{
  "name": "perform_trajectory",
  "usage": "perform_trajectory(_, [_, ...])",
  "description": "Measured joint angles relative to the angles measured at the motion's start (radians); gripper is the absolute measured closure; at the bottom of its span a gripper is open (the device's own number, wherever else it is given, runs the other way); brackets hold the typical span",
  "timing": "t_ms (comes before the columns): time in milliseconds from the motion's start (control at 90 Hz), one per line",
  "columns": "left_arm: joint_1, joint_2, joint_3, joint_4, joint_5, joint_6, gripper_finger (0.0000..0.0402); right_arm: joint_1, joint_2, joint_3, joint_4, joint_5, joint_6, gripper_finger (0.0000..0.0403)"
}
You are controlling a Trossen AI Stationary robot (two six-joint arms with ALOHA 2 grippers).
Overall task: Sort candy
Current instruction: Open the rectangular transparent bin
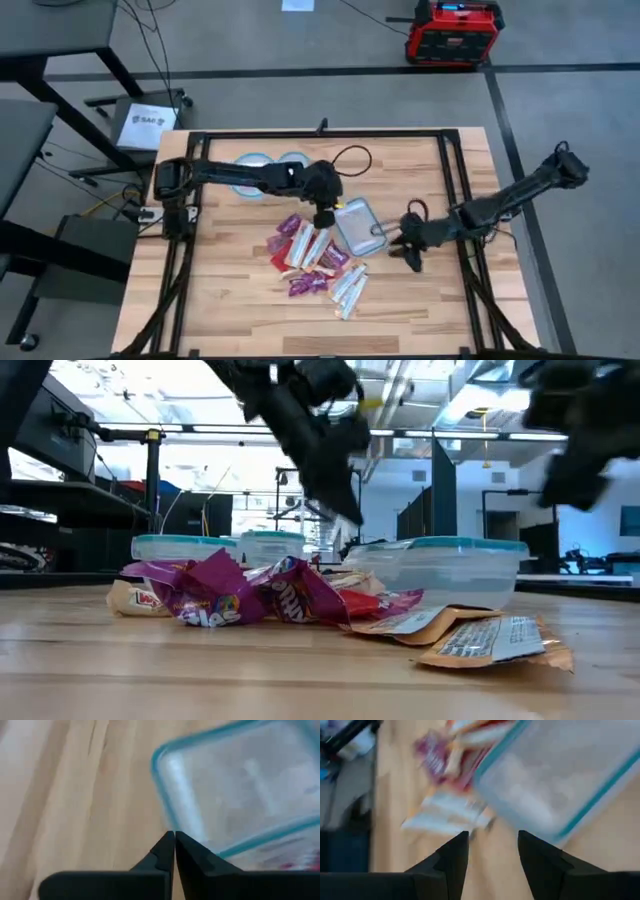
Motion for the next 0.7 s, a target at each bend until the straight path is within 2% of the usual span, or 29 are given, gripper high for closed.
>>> perform_trajectory(67, [-0.024,0.001,0.000,0.038,0.031,-0.010,0.0402,0.102,0.029,-0.030,0.030,0.096,0.086,0.0246])
perform_trajectory(167, [-0.050,0.037,-0.003,0.134,0.089,-0.030,0.0402,0.234,0.125,-0.102,0.122,0.334,0.172,0.0246])
perform_trajectory(222, [-0.062,0.065,-0.007,0.174,0.094,-0.034,0.0402,0.274,0.184,-0.139,0.207,0.461,0.210,0.0246])
perform_trajectory(278, [-0.067,0.099,-0.010,0.216,0.099,-0.030,0.0402,0.294,0.243,-0.172,0.295,0.528,0.218,0.0246])
perform_trajectory(422, [-0.063,0.150,-0.007,0.363,0.126,-0.026,0.0402,0.298,0.382,-0.246,0.581,0.556,0.136,0.0246])
perform_trajectory(511, [-0.051,0.187,-0.007,0.403,0.185,-0.029,0.0402,0.279,0.465,-0.290,0.768,0.558,0.066,0.0246])
perform_trajectory(700, [-0.047,0.263,0.004,0.480,0.242,-0.027,0.0402,0.206,0.608,-0.344,1.090,0.542,-0.082,0.0246])
